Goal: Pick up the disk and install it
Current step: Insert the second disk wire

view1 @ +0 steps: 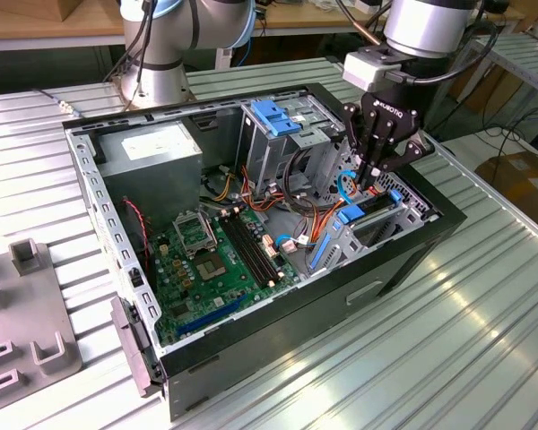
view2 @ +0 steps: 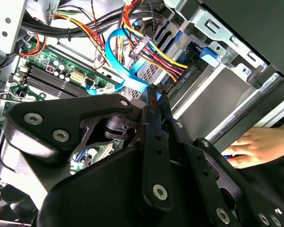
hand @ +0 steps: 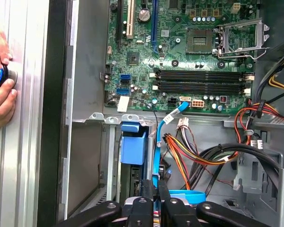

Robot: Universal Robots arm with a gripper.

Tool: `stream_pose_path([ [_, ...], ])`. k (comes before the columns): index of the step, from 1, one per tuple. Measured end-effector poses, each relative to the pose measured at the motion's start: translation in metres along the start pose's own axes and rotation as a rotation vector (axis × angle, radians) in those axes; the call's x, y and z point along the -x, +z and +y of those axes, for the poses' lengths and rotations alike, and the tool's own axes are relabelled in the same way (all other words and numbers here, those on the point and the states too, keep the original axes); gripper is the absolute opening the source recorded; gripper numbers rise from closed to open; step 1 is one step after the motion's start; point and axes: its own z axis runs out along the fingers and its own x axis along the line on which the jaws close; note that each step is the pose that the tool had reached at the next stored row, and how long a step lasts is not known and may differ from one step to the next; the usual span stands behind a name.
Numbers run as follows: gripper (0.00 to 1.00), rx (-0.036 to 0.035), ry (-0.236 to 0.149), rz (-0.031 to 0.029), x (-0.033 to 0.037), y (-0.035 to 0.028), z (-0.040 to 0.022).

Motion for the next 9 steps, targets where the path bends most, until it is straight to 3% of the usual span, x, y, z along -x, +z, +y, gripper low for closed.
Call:
stream_pose_path([
  [1, 0.16, -0.0002, 0.000, -0.0012, -0.0001, -0.0001, 0.0000],
  [2, 0.16, -0.0009, 0.000, -0.0118, -0.0004, 0.0002, 0.0001],
  [4, 0.16, -0.0036, 0.000, -0.0419, -0.0034, 0.0006, 0.0002],
  [7, 0.16, -0.0100, 0.001, -0.0471, -0.0078, 0.0015, 0.0012],
  [9, 0.16, -0.0280, 0.002, -0.0484, -0.0093, 0.0021, 0.0048],
])
